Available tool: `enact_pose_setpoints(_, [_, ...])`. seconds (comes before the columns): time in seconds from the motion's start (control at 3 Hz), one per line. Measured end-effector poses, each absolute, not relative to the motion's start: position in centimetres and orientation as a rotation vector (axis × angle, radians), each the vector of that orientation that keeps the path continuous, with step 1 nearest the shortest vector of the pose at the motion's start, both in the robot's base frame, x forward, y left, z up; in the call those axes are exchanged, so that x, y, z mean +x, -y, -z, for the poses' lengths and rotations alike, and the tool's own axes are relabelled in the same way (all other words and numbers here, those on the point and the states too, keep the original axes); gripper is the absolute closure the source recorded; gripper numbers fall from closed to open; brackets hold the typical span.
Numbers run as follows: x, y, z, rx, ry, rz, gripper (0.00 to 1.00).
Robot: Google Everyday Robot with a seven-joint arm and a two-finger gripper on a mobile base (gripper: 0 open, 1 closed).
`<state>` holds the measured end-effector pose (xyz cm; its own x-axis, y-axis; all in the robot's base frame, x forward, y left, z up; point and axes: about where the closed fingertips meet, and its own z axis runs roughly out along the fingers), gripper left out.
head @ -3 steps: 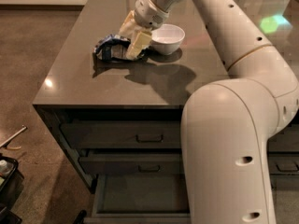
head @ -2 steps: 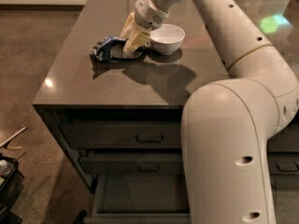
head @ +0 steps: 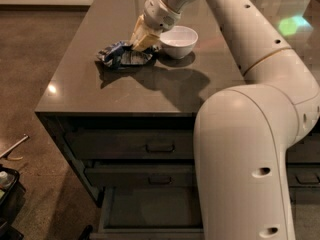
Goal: Place blue chip bag into bottom drawer
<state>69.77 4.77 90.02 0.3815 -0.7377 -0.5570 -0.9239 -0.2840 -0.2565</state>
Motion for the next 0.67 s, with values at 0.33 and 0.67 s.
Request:
enact_pose_setpoints(0.33, [69.8,-4.8,-90.0,-2.104,-1.424,-0.451,1.00])
enact_pose_setpoints(0.67, [67.8,-3.7,-91.8,-2.100,-1.423,-0.485,1.00])
